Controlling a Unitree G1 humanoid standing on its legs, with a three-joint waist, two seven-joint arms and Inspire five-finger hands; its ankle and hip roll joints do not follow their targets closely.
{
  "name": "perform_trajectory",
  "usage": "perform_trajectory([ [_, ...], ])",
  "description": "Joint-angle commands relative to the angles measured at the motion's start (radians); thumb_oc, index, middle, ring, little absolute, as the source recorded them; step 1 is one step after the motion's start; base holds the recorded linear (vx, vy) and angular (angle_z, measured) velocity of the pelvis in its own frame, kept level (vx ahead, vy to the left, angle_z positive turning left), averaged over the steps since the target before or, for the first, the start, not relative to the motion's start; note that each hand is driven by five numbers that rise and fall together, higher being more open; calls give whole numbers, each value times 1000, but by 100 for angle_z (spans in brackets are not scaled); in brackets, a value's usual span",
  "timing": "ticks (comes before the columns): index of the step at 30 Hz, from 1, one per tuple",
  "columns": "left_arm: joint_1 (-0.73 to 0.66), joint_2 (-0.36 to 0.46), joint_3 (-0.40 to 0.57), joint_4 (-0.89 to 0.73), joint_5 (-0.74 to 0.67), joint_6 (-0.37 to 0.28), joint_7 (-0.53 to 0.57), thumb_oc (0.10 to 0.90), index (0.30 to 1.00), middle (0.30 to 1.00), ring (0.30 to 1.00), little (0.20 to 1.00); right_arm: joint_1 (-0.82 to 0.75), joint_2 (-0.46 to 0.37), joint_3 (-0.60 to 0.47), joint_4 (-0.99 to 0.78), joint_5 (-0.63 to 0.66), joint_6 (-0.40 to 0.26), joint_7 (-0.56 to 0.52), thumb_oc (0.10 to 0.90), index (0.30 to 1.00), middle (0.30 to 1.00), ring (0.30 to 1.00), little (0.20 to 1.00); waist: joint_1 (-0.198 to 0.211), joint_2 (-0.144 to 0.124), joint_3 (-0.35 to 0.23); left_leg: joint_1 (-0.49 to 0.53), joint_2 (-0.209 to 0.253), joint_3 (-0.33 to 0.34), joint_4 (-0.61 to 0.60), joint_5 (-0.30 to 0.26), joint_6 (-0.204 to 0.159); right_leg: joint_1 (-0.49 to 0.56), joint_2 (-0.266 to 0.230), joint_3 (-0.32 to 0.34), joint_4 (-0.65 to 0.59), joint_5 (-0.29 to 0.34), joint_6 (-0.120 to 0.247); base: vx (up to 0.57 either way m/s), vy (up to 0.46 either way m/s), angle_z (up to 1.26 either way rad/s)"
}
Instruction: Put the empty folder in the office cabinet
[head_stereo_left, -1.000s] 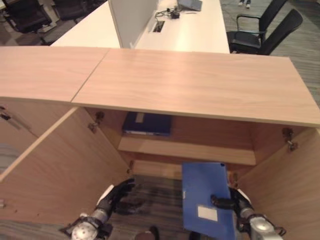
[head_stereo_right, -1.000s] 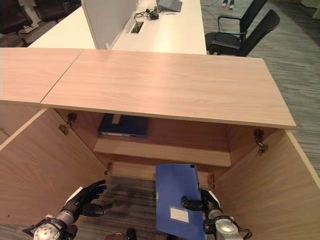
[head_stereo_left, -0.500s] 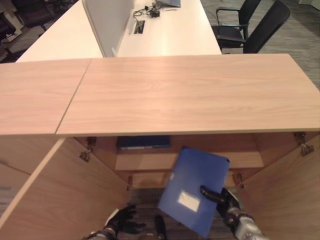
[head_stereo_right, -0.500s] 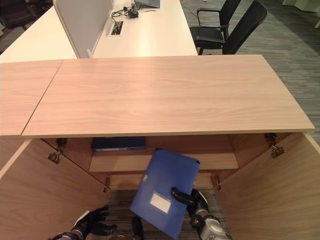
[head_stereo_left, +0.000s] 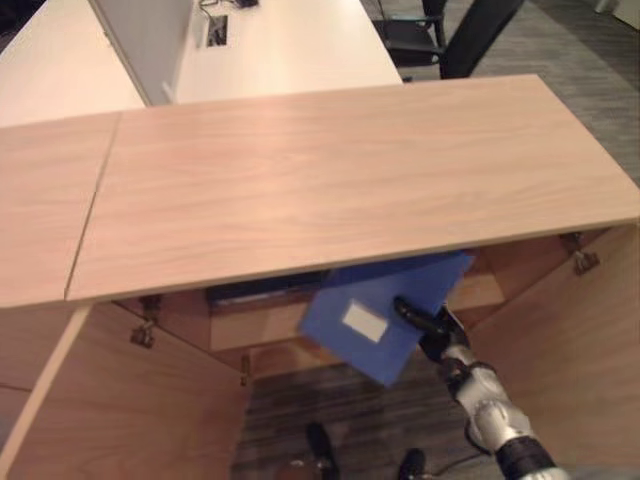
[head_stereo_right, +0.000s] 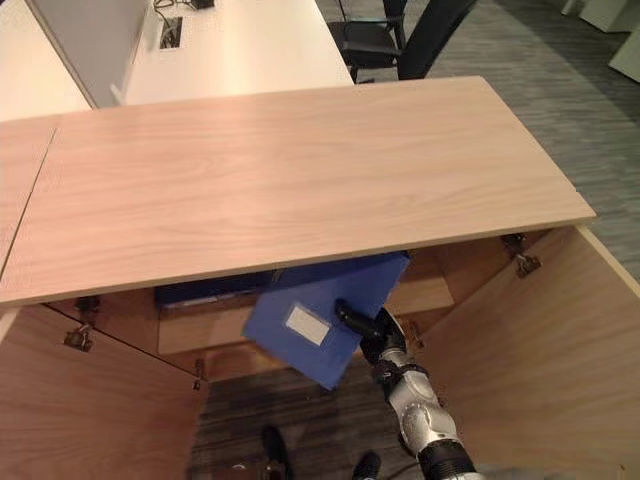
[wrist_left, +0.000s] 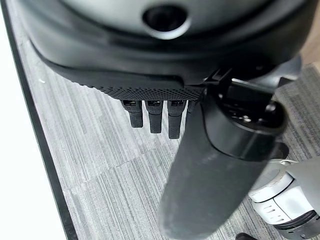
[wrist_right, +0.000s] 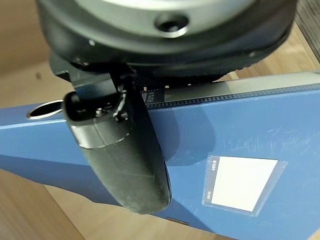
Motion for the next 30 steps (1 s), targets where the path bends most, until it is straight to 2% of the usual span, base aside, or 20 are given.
perform_trajectory([
  [1,8,14,-9,-49,-93,-11,50,800,900,900,900,900,-129,33,-155,-79,164,-181,-24,400,300,300,300,300,-9,6,72,69,14,-55,-9,-56,-73,-39,0,-62,-45,84,30,74,-64,-5],
  [3,13,14,-37,-155,-143,-17,57,800,900,900,900,900,-152,55,-201,-82,232,-224,-46,400,300,300,300,300,-4,10,90,74,5,-62,-8,-58,-68,-37,-7,-74,-43,99,31,39,-61,0],
  [5,40,27,-107,-297,-181,-26,40,800,900,900,900,900,-214,58,-253,-74,288,-281,-80,400,300,300,300,300,3,28,133,51,12,-72,5,-55,-67,-51,-15,-82,-27,100,29,-48,-94,6],
  [7,41,36,-135,-330,-198,-19,31,800,900,900,900,900,-241,49,-259,-76,293,-295,-95,400,300,300,300,300,6,36,152,26,20,-79,25,-57,-68,-64,-17,-80,-19,95,25,-93,-93,10],
  [9,33,55,-184,-360,-227,-7,28,800,900,900,900,900,-327,26,-265,-68,297,-335,-151,400,300,300,300,300,7,56,206,-61,40,-98,102,-69,-70,-115,-28,-67,26,78,10,-167,-126,4],
  [13,20,64,-211,-366,-246,-5,30,800,900,900,900,900,-402,11,-276,-66,298,-350,-177,400,300,300,300,300,9,70,244,-157,57,-108,212,-101,-66,-174,-48,-58,92,50,-8,-140,-87,8],
  [14,17,72,-231,-364,-255,2,31,800,900,900,900,900,-470,-3,-279,-62,308,-364,-191,400,300,300,300,300,10,83,276,-251,76,-118,319,-134,-62,-226,-69,-45,159,15,-28,-146,-113,14],
  [15,20,81,-240,-364,-253,4,29,800,900,900,900,900,-499,-15,-281,-61,311,-372,-196,400,300,300,300,300,12,92,285,-283,82,-124,349,-144,-62,-247,-75,-38,184,1,-33,-161,-125,12],
  [18,23,93,-256,-375,-257,7,24,800,900,900,900,900,-553,-44,-278,-57,315,-380,-203,400,300,300,300,300,16,110,281,-355,97,-134,418,-171,-54,-312,-87,-18,255,-37,-51,-42,-36,25],
  [19,27,112,-271,-400,-266,9,22,800,900,900,900,900,-618,-89,-269,-39,317,-383,-209,400,300,300,300,300,23,126,280,-406,107,-141,473,-190,-45,-366,-102,-5,326,-73,-68,-44,-43,27],
  [20,30,123,-276,-414,-267,8,22,800,900,900,900,900,-650,-112,-264,-28,315,-383,-213,400,300,300,300,300,28,130,278,-424,112,-141,492,-197,-43,-385,-107,0,353,-91,-76,-37,-52,22],
  [23,23,145,-282,-445,-311,19,25,800,900,900,900,900,-755,-170,-239,33,324,-377,-220,400,300,300,300,300,46,139,273,-486,121,-145,560,-223,-36,-455,-121,16,441,-144,-101,-6,-40,15],
  [28,14,173,-290,-476,-361,24,30,800,900,900,900,900,-901,-253,-180,139,346,-347,-220,400,300,300,300,300,73,143,271,-547,131,-150,601,-231,-37,-512,-131,18,498,-188,-124,-1,-50,6],
  [30,10,201,-313,-506,-394,32,24,800,900,900,900,900,-1000,-289,-141,199,365,-326,-220,400,300,300,300,300,90,153,269,-584,133,-152,615,-228,-37,-541,-139,11,526,-207,-138,-7,-44,4],
])
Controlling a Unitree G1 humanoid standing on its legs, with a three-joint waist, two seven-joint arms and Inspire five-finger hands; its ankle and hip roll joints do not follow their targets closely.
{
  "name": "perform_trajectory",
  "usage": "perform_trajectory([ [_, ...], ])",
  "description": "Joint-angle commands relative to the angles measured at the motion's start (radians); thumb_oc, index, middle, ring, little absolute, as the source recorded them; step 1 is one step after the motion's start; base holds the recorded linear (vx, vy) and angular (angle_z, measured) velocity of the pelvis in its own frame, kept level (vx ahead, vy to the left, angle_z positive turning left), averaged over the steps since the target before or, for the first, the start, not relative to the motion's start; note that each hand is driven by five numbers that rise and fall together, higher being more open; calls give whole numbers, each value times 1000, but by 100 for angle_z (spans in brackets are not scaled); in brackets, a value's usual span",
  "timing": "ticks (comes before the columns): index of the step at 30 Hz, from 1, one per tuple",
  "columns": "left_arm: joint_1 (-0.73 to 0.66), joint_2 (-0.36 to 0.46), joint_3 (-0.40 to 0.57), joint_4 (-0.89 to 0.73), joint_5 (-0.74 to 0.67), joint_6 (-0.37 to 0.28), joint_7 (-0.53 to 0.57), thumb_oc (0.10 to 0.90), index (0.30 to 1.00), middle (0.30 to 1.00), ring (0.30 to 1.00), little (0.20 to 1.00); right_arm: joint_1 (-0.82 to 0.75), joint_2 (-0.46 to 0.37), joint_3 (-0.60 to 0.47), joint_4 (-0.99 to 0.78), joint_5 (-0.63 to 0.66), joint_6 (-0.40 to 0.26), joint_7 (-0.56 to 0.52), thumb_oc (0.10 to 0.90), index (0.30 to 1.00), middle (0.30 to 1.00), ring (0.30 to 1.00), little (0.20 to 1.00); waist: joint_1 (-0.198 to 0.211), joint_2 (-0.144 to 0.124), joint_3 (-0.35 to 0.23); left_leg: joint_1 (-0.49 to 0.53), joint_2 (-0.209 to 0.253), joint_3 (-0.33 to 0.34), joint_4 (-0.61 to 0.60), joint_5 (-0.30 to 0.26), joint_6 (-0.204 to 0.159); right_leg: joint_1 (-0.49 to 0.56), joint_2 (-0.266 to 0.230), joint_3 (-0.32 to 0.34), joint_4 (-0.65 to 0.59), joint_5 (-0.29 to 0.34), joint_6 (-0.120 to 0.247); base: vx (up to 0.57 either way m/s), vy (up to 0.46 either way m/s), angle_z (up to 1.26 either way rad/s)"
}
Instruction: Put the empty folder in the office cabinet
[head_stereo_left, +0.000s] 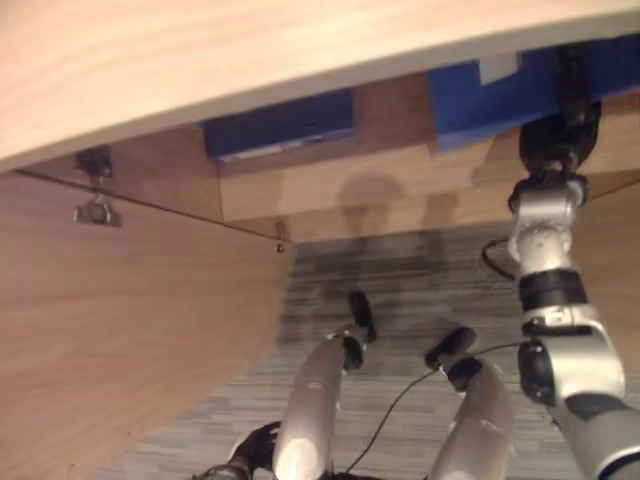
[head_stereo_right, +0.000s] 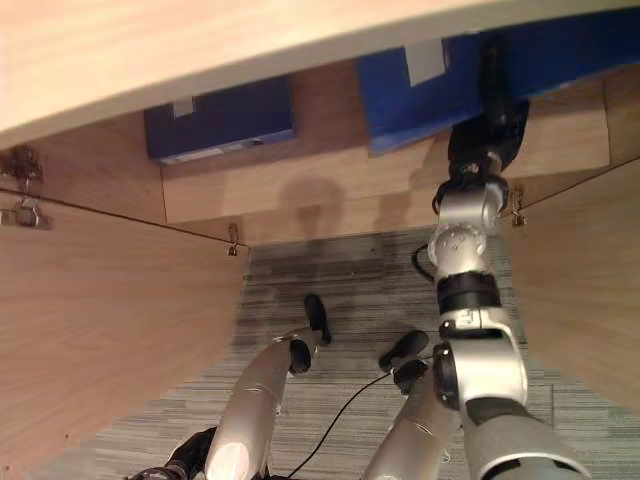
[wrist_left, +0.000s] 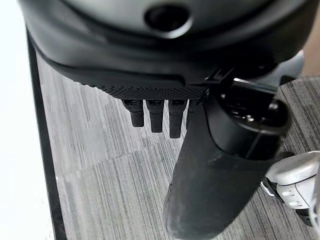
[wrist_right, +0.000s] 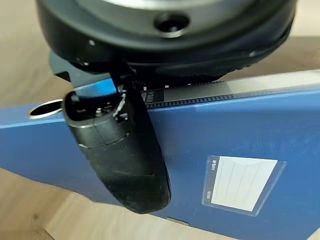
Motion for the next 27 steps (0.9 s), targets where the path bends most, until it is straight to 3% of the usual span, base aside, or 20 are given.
perform_trajectory([
  [1,90,82,-69,-1,-54,39,1,800,900,900,900,900,-112,-103,47,-37,15,-33,56,400,300,300,300,300,23,14,-80,-13,46,-18,103,-154,-76,-6,64,23,-92,-26,5,-3,-38,7],
  [10,78,130,-123,-109,-117,49,7,800,900,900,900,900,-266,-116,66,100,111,-40,46,400,300,300,300,300,65,36,-105,-50,27,-27,58,-132,-80,-46,53,5,-87,-31,6,2,-9,6],
  [12,79,150,-121,-154,-118,55,9,800,900,900,900,900,-284,-117,67,135,122,-36,32,800,900,900,900,900,77,42,-107,-56,21,-31,47,-126,-80,-49,49,-4,-86,-32,8,-6,-19,12],
  [17,73,176,-112,-193,-103,53,14,800,900,900,900,900,-279,-100,57,157,155,-22,50,800,900,900,900,900,98,62,-100,-60,13,-34,29,-116,-82,-53,44,-11,-84,-25,14,-9,-12,9],
  [27,56,192,-91,-189,-78,40,3,800,900,900,900,900,-232,-27,147,138,110,53,110,800,900,900,900,900,102,54,-66,13,3,-11,-74,-81,-97,-13,61,-30,-164,37,51,-2,-1,1],
])
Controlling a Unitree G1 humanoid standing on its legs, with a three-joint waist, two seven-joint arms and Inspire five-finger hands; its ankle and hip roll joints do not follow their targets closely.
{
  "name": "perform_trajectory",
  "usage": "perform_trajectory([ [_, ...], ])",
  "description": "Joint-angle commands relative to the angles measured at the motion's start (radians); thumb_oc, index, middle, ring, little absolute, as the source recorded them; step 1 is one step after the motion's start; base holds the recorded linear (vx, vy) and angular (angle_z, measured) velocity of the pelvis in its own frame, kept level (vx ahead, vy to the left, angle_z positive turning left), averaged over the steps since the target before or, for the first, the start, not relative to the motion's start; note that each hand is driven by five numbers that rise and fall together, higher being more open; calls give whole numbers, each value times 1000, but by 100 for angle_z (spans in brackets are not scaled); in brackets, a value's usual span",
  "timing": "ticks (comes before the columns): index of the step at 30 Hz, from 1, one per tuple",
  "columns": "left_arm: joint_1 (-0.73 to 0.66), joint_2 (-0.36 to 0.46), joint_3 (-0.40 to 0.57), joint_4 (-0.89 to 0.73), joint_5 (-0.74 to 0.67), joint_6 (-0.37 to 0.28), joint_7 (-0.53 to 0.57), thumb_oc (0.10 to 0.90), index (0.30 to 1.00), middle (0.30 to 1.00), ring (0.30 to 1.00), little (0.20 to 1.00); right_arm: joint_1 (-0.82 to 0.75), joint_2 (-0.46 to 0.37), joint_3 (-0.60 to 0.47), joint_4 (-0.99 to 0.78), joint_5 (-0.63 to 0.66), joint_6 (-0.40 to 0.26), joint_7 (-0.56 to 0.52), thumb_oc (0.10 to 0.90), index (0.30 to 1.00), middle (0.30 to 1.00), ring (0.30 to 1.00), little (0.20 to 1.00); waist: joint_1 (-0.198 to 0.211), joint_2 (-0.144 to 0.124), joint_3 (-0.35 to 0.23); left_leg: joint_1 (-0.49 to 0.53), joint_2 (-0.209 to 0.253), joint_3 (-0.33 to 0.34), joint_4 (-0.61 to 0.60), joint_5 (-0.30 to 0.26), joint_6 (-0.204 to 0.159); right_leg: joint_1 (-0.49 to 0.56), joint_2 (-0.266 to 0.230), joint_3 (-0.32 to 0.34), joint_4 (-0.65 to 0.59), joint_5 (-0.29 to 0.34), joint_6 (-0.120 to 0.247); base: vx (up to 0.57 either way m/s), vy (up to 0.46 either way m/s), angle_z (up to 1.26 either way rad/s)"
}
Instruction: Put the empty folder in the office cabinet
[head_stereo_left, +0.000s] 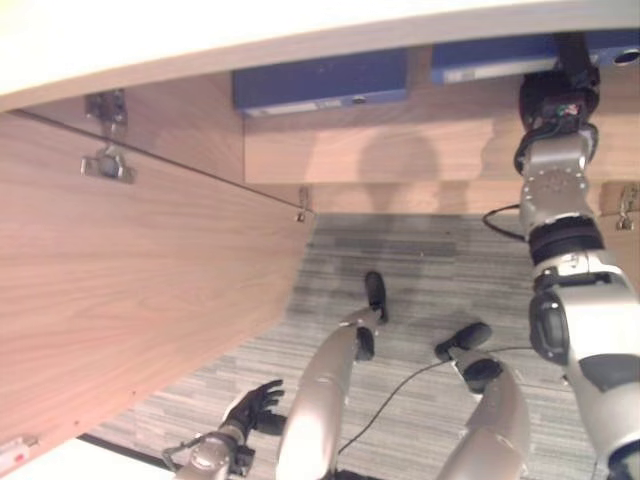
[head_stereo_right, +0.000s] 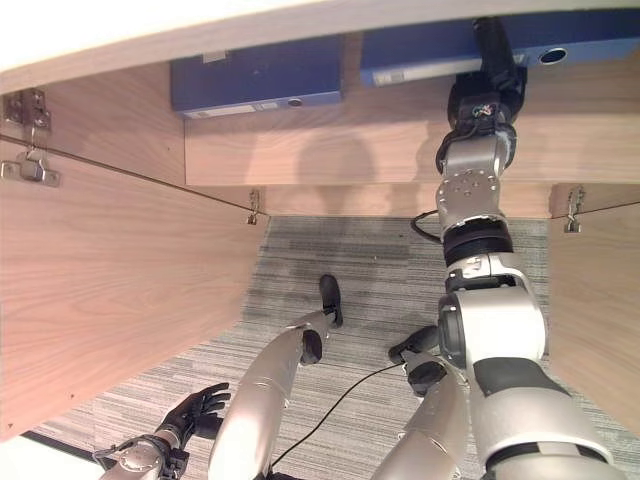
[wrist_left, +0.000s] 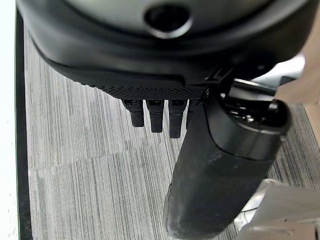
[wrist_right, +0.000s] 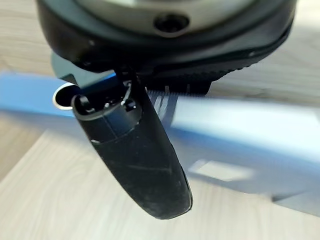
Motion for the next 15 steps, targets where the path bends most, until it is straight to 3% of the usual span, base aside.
perform_trajectory([
  [1,63,77,-79,24,-2,4,0,800,900,900,900,900,-48,-51,91,-92,-65,24,126,800,900,900,900,900,20,48,-59,52,39,6,28,-163,-90,36,83,13,-157,47,70,-13,-5,-11],
  [3,60,87,-73,19,5,-6,-14,800,900,900,900,900,-41,-73,188,-80,-147,102,176,800,900,900,900,900,20,47,-49,81,35,15,-15,-144,-98,57,88,8,-200,75,83,-35,0,-18],
  [4,62,98,-58,44,24,-17,-43,800,900,900,900,900,-41,-147,329,-15,-340,220,239,800,900,900,900,900,16,42,-42,108,32,27,-46,-131,-102,73,88,4,-227,98,93,-49,9,-17],
  [6,68,101,-55,58,33,-18,-61,800,900,900,900,900,-33,-170,388,9,-420,279,281,800,900,900,900,900,6,38,-43,124,29,31,-62,-126,-103,80,89,5,-239,110,98,-19,12,-5],
  [15,73,80,-57,163,53,-33,-104,800,900,900,900,900,-40,-240,466,64,-472,351,387,800,900,900,900,900,-17,30,-75,205,6,39,-116,-119,-107,131,82,5,-284,152,128,4,19,-5],
])
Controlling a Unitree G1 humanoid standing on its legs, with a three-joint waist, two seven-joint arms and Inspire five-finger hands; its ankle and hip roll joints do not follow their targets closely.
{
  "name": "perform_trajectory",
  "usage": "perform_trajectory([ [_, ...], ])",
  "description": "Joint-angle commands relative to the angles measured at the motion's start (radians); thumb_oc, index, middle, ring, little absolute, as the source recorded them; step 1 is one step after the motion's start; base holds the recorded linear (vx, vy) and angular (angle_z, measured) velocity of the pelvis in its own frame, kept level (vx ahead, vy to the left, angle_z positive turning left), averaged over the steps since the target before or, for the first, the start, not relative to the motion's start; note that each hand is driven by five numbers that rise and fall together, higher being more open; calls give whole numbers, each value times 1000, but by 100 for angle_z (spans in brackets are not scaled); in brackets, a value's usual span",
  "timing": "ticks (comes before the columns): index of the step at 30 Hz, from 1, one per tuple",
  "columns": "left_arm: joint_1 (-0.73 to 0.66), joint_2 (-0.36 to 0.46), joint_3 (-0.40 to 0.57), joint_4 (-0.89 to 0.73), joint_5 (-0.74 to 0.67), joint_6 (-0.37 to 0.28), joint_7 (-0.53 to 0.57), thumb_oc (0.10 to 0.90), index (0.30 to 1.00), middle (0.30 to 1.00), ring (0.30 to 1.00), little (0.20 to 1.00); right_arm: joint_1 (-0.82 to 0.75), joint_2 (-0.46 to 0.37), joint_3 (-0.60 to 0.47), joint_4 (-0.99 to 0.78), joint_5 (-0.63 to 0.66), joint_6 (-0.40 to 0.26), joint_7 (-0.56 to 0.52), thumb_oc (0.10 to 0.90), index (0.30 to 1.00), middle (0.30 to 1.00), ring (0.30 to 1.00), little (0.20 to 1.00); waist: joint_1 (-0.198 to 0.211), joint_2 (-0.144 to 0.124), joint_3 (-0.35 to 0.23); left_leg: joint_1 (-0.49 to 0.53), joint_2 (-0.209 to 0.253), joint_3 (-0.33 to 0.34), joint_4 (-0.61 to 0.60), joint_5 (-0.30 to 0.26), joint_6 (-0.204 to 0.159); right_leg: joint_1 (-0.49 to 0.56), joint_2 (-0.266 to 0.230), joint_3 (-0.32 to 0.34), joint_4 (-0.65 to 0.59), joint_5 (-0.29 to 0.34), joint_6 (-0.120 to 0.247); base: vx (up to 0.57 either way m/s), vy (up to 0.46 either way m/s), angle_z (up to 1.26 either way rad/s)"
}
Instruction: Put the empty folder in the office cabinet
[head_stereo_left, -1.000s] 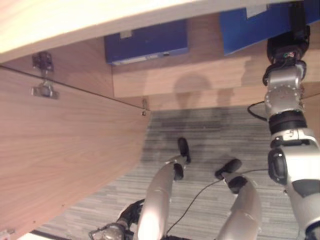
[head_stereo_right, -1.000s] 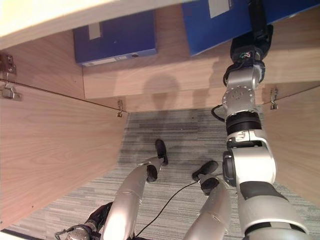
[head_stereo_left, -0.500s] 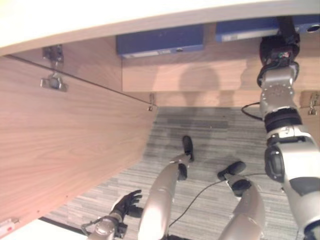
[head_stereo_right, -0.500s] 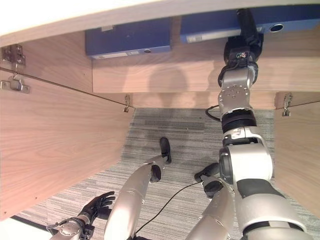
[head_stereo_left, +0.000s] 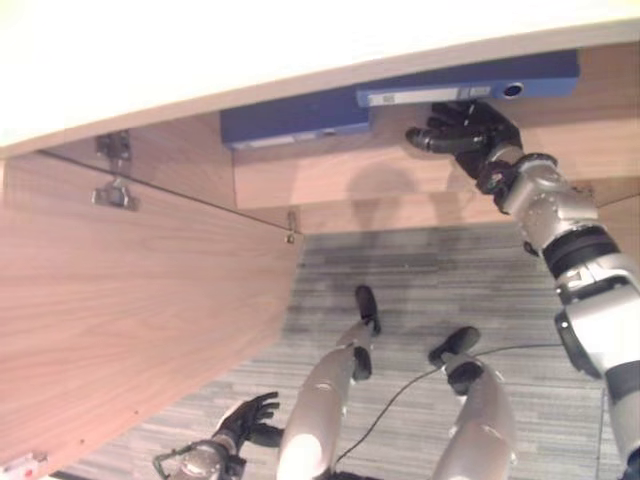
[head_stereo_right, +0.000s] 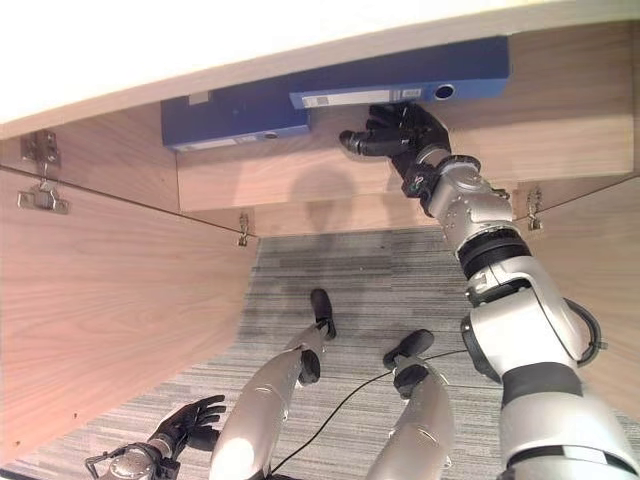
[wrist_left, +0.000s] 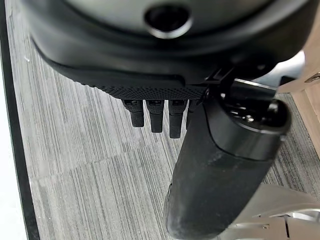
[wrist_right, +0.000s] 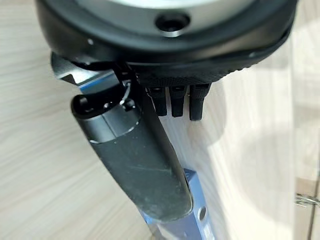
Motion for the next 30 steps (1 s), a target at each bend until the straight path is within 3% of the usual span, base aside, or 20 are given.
perform_trajectory([
  [1,71,66,-71,61,35,-3,-20,800,900,900,900,900,-65,-51,2,13,-7,-45,68,800,900,900,900,900,32,22,-71,17,28,2,86,-204,-99,12,35,-5,-164,89,103,0,0,0],
  [14,78,47,-71,124,54,-9,-35,800,900,900,900,900,-105,-69,-3,52,-19,-46,85,800,900,900,900,900,31,29,-69,58,18,-3,57,-197,-97,37,24,-7,-176,109,121,1,0,0],
  [20,65,50,-64,152,69,-26,-38,800,900,900,900,900,-180,-128,271,155,-504,-12,185,800,900,900,900,900,25,9,-50,71,17,1,32,-179,-103,45,30,-13,-198,124,123,0,0,0],
  [23,74,57,-60,136,85,-27,-50,800,900,900,900,900,-191,-154,368,123,-630,-6,243,800,900,900,900,900,19,2,-47,73,16,1,25,-174,-105,47,32,-15,-202,126,123,0,0,0],
  [24,86,71,-47,108,99,-31,-62,800,900,900,900,900,-183,-189,470,102,-780,-11,294,800,900,900,900,900,16,-9,-47,77,15,-1,19,-172,-107,51,32,-18,-206,128,125,0,0,0],
  [27,92,77,-26,69,122,-35,-69,800,900,900,900,900,-163,-228,561,34,-931,-26,352,800,900,900,900,900,8,-16,-44,84,11,-5,13,-172,-107,55,31,-21,-208,131,129,0,-13,6],
  [30,83,71,-5,46,146,-37,-71,800,900,900,900,900,-124,-260,569,-15,-953,-31,381,800,900,900,900,900,0,-20,-38,90,10,-11,8,-170,-107,59,32,-19,-214,134,131,-4,-23,7],
])
